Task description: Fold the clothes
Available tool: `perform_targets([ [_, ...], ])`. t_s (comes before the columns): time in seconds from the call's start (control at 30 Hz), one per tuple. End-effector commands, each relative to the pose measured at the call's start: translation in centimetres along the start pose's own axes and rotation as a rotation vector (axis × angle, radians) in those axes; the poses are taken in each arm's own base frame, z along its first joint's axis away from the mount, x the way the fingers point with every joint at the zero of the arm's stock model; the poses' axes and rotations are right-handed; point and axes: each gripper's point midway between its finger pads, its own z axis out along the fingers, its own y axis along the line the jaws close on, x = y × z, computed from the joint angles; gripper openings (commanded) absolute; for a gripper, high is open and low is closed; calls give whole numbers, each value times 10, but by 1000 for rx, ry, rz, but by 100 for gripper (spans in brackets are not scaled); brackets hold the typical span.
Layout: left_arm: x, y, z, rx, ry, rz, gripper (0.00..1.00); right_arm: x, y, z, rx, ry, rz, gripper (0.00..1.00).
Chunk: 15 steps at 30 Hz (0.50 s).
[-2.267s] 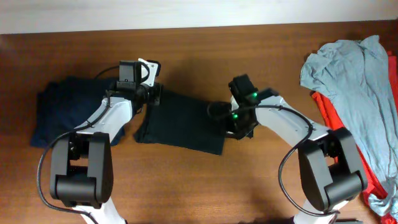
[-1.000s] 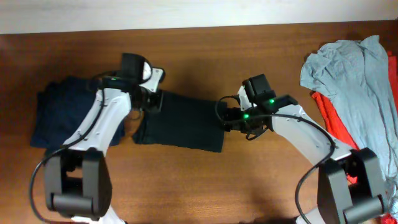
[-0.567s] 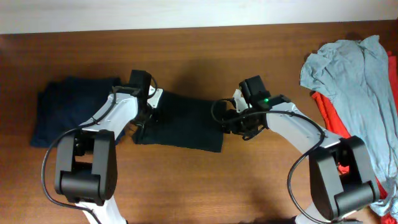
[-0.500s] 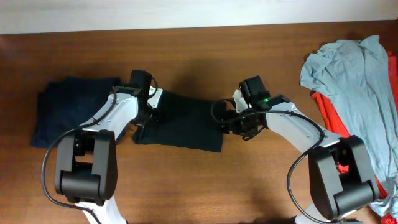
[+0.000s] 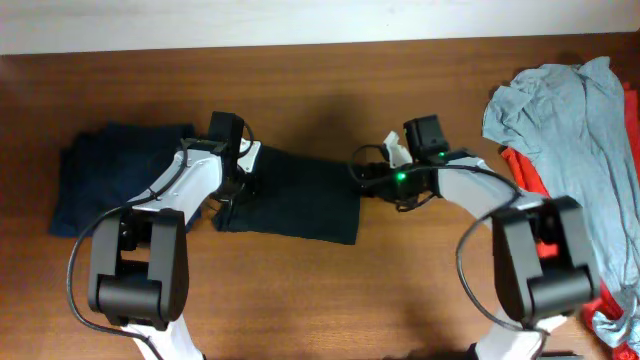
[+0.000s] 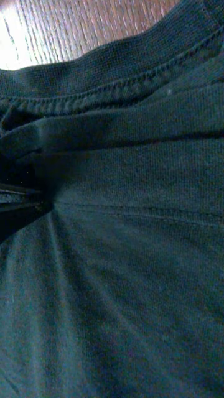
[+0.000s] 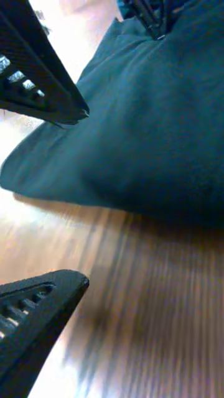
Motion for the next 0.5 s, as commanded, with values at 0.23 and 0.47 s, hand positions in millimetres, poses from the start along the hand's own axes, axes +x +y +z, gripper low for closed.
perform_targets([
  [0.23,14,13,18,-46,55,-27,8,34,19,48,-137,162,-25,72],
  [0.47,14,13,18,-46,54,-28,7,40,18,61,-69,164,-14,53],
])
